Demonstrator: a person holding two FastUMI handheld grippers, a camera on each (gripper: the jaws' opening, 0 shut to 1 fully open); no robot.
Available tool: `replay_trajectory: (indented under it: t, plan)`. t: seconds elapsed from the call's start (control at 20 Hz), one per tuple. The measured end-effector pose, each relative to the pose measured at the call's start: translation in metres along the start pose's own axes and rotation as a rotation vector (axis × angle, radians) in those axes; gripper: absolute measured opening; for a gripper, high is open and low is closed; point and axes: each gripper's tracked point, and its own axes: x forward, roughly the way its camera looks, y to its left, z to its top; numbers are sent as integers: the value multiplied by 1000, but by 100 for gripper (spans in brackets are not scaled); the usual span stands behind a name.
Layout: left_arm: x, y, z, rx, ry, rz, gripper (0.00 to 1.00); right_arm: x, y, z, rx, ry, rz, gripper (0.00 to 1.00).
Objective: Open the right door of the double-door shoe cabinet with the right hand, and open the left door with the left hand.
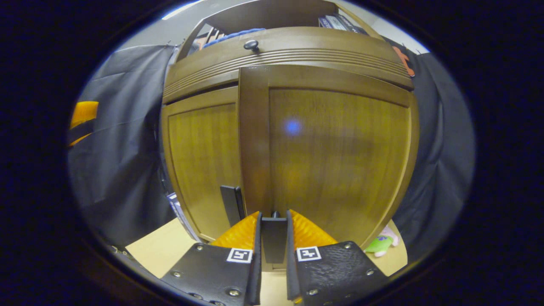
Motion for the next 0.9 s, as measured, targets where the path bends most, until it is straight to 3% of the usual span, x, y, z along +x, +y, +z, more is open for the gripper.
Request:
replay_trajectory:
  t: [0.55, 0.9]
  plan:
    - [1, -32, -16, -14, 27, -83, 97, -62, -16, -15, 8, 12, 185, 24]
    - [3, -50, -21, -23, 26, -113, 98, -110, -47, -23, 21, 23, 163, 24]
